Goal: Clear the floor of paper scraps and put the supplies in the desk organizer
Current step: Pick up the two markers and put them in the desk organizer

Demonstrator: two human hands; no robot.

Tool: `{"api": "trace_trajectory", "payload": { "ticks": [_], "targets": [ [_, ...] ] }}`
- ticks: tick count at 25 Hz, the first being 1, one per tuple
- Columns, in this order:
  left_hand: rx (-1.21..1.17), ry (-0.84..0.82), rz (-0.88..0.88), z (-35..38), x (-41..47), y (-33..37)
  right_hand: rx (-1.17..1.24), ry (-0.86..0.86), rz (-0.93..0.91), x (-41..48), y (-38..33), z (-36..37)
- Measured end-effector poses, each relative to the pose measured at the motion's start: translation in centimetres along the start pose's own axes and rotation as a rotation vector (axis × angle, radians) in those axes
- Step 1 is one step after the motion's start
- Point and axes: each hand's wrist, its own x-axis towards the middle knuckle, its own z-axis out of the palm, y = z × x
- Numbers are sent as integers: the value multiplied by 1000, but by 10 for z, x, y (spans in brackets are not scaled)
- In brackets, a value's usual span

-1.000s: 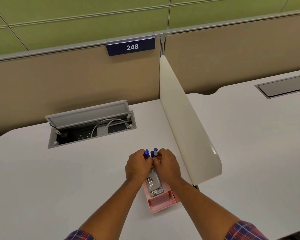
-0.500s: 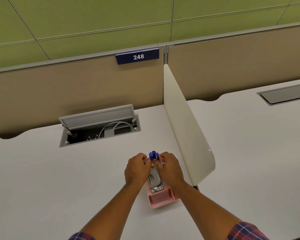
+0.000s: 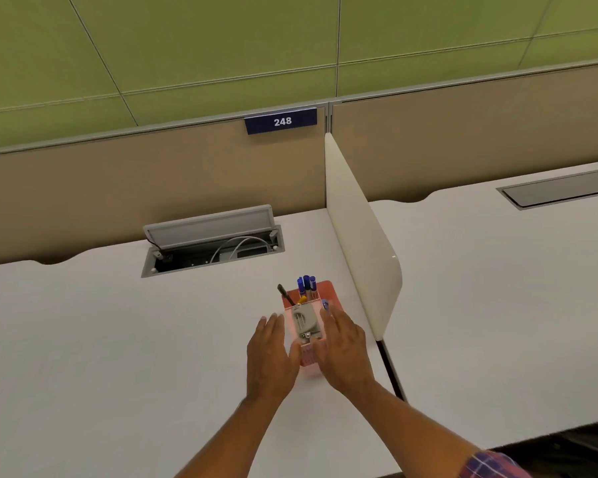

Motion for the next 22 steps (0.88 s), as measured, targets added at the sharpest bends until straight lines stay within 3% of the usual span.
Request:
{"api": "trace_trajectory", "payload": {
  "ticks": [2,5,14,22],
  "targets": [
    [66,-30,33,-3,-29,-6,-69,54,-60,-35,-3,-6],
    [111,-33,73,-12,-84,-12,-154,-1,-82,-94,-6,-15],
    [111,-78,186,-3,-260,-52,-269,-84,43,-286,-42,-35],
    [96,-93,297,27,-360,-49,-291,-98,177,-415,-21,-59]
  ]
}}
